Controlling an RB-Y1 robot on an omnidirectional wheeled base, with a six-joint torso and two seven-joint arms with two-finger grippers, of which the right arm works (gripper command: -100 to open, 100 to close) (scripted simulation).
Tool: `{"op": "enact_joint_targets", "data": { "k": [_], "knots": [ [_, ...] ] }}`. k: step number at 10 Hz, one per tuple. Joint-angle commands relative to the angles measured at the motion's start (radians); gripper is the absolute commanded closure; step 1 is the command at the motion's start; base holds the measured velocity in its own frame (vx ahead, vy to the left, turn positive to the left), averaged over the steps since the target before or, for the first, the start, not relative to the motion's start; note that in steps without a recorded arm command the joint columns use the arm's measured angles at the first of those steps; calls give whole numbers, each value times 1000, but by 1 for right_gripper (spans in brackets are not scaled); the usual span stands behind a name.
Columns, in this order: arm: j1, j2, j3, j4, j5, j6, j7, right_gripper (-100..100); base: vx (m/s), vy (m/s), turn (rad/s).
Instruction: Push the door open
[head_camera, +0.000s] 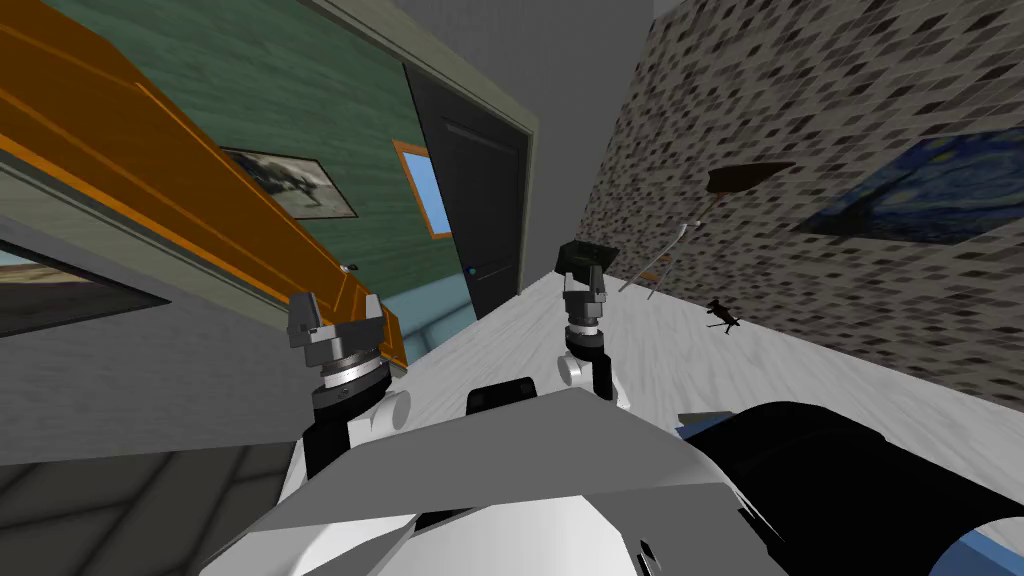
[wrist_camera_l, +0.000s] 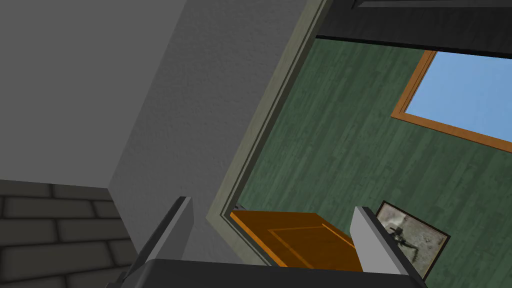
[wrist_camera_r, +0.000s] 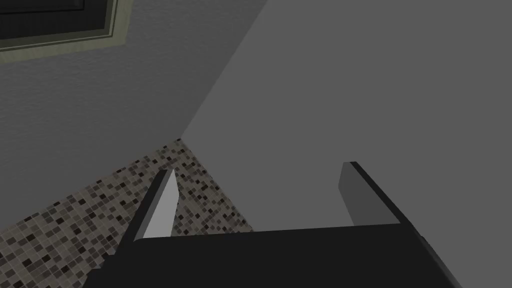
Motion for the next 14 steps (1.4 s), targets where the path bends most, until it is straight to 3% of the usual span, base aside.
{"op": "enact_joint_targets", "data": {
  "k": [1, 7, 10, 14],
  "knots": [
    [-8, -5, -5, 22, -12, -5, -15, -100, 2, 73, 243],
    [-60, -31, -39, 174, -98, -40, -115, -100, 94, -64, 292],
    [-77, -36, -50, 222, -125, -51, -147, -100, 62, -41, 200],
    [-114, -46, -73, 328, -185, -75, -218, -100, 79, -63, 293]
  ]
}}
